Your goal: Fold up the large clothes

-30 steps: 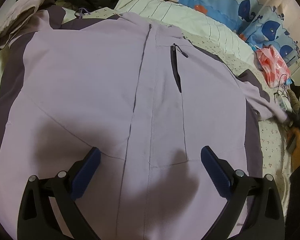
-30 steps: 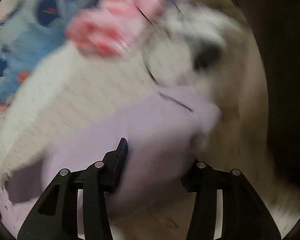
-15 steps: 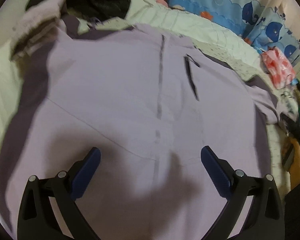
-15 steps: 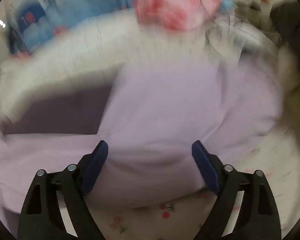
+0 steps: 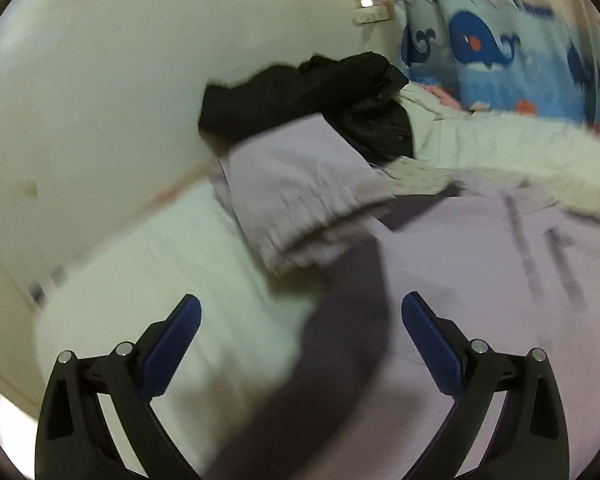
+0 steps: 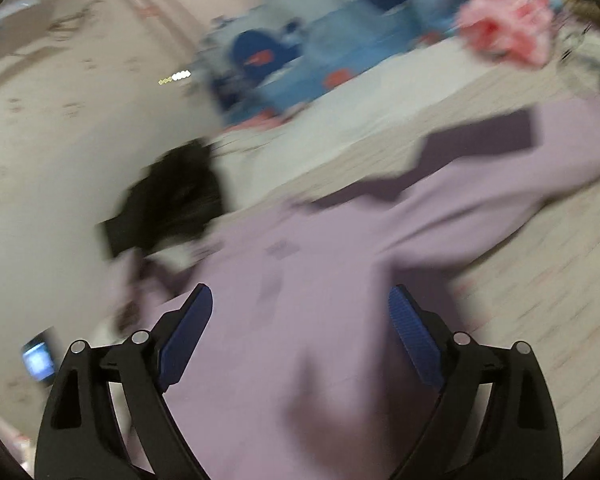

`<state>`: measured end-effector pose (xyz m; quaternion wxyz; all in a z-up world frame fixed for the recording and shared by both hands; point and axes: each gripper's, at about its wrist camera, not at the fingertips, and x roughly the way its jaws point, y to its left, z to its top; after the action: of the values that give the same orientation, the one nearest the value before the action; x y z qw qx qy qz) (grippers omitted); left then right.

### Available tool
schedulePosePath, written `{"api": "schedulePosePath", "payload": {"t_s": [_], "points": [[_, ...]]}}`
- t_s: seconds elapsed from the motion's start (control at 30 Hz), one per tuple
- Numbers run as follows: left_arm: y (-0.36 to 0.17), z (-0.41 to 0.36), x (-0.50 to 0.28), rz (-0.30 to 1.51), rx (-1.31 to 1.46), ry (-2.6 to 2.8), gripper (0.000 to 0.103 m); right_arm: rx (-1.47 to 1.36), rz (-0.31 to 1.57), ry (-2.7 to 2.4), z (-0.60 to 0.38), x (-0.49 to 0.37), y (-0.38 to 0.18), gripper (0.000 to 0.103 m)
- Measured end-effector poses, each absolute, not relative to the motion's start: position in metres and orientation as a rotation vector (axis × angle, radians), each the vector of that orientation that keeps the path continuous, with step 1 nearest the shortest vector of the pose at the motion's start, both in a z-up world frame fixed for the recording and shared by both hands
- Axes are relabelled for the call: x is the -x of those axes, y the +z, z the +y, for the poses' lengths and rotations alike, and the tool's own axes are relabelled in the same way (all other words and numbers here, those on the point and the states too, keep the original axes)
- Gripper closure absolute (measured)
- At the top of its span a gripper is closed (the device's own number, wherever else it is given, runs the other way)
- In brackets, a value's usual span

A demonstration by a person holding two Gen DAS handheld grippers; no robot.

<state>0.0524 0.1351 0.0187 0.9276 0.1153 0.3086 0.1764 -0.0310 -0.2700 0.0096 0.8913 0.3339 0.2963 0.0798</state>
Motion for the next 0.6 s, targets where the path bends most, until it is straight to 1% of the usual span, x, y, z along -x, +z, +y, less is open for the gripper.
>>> {"api": "schedulePosePath", "payload": {"t_s": [0.1, 0.2, 0.23, 0.27, 0.3, 0.33, 0.37, 0.47, 0.57, 0.6], "points": [[0.001, 0.134, -0.093, 0.648, -0.42, 0.372, 0.007, -0.677, 0.603, 0.266, -0.218, 0.04, 0.009, 0.017], [-0.011, 0.126, -0.116, 0.63, -0.564, 0.364, 0.007, -0.527, 0.641, 0.305, -0.172, 0.046, 0.011, 0.017], [-0.014, 0.127, -0.125, 0.62, -0.609, 0.376, 0.011, -0.52, 0.656, 0.298, -0.17, 0.046, 0.005, 0.017], [-0.013, 0.132, -0.134, 0.631, -0.604, 0.373, 0.037, -0.531, 0.67, 0.301, -0.168, 0.046, 0.003, 0.017], [-0.01, 0.142, -0.142, 0.663, -0.557, 0.343, 0.06, -0.559, 0.692, 0.302, -0.168, 0.045, -0.002, 0.017], [-0.002, 0.158, -0.154, 0.707, -0.481, 0.327, 0.075, -0.591, 0.706, 0.296, -0.171, 0.046, -0.006, 0.017], [0.009, 0.171, -0.16, 0.706, -0.438, 0.326, 0.082, -0.603, 0.708, 0.291, -0.172, 0.049, -0.008, 0.017], [0.059, 0.209, -0.176, 0.601, -0.475, 0.475, 0.085, -0.621, 0.698, 0.284, -0.177, 0.053, -0.008, 0.017], [0.142, 0.276, -0.191, 0.482, -0.383, 0.664, 0.085, -0.616, 0.693, 0.294, -0.175, 0.054, -0.008, 0.017], [0.163, 0.303, -0.199, 0.48, -0.35, 0.737, 0.085, -0.614, 0.7, 0.297, -0.174, 0.053, -0.011, 0.017]]}}
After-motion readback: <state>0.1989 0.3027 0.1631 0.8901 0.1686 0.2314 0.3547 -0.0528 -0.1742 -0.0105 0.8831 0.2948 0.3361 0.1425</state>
